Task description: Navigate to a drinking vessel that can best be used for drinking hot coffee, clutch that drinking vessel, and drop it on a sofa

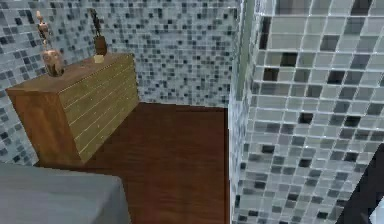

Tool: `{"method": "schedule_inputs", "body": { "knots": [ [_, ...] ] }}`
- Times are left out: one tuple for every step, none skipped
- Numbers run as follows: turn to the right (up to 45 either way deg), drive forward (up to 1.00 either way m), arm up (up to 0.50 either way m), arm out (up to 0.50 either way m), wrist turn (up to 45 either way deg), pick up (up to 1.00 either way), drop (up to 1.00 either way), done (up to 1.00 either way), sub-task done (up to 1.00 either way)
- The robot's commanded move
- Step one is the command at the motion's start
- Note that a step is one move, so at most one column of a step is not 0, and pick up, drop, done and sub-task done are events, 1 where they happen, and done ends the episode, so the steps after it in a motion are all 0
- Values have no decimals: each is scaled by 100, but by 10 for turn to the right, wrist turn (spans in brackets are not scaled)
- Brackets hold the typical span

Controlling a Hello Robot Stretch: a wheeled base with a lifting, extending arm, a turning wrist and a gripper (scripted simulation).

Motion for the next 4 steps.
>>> {"method": "schedule_inputs", "body": {
  "knots": [
    [0,75,0,0,0,0,0,0,0],
    [-210,0,0,0,0,0,0,0,0],
    [0,100,0,0,0,0,0,0,0],
    [-30,0,0,0,0,0,0,0,0]
  ]
}}
